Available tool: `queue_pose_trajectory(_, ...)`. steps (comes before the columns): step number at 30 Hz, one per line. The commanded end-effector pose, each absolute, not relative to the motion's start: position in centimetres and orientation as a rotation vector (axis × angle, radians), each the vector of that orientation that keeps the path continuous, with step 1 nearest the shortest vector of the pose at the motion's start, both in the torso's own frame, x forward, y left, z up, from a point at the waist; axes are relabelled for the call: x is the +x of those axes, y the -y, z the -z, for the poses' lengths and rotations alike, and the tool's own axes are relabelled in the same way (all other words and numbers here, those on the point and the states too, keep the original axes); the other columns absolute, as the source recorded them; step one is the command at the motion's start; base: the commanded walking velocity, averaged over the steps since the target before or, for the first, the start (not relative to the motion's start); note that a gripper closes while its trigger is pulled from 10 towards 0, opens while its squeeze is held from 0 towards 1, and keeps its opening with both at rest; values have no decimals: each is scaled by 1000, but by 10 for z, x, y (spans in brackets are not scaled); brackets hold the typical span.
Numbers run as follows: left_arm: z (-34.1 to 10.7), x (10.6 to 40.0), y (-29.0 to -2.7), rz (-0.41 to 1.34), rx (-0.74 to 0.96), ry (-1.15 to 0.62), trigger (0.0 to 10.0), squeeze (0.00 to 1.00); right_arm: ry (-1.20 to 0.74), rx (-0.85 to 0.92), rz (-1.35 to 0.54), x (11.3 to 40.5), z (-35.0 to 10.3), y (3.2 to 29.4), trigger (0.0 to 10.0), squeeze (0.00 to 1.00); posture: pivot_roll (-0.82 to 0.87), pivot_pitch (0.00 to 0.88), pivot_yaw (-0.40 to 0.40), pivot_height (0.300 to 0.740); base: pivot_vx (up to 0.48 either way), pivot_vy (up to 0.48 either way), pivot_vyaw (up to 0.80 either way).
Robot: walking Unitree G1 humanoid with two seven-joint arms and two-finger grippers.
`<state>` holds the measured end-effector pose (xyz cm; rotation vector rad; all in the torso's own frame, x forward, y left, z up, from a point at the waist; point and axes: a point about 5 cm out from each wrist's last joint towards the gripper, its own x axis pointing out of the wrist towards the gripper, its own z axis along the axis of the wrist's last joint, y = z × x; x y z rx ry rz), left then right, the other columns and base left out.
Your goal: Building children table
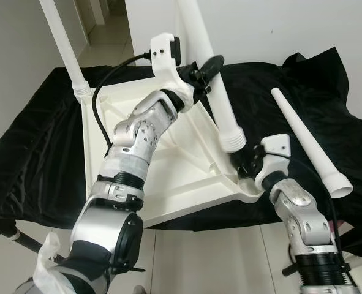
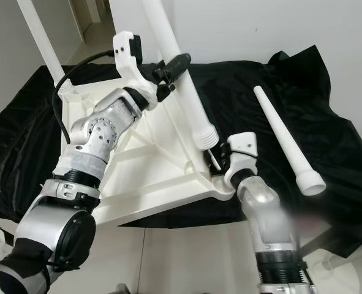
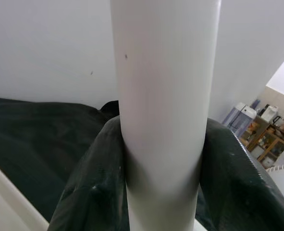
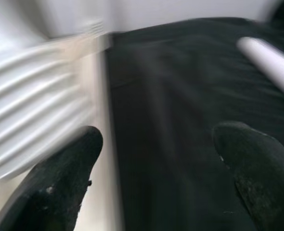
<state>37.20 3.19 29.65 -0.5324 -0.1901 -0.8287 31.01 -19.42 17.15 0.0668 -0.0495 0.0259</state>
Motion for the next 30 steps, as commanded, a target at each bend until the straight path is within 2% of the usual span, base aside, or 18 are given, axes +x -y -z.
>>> queue_pose_trajectory(1,-298,372,-35,916,-524,208,10000,0,61,158,17,308,-171,204,10000,0,-67,30,42,740,0,0,0)
queue_pose_trajectory(4,-302,375,-42,893,-515,227,10000,0,102,148,-93,302,-175,195,10000,0,-68,32,44,740,0,0,0)
queue_pose_trajectory(7,-303,376,-42,892,-514,228,10000,0,101,140,-108,302,-175,194,10000,0,-68,32,45,740,0,0,0)
queue_pose_trajectory(10,-306,379,-44,878,-498,241,10000,0,94,2,-318,295,-177,173,10000,0,-66,33,43,740,0,0,0)
queue_pose_trajectory(15,-305,381,-43,874,-440,255,10000,0,115,-52,-468,290,-188,161,10000,0,-63,35,39,740,0,0,0)
queue_pose_trajectory(24,-301,378,-37,889,-384,257,10000,0,153,-84,-524,293,-200,160,10000,0,-62,37,40,740,0,0,0)
queue_pose_trajectory(30,-298,371,-23,920,-311,280,10000,0,178,-134,-542,307,-215,151,10000,0,-51,37,28,740,0,0,0)
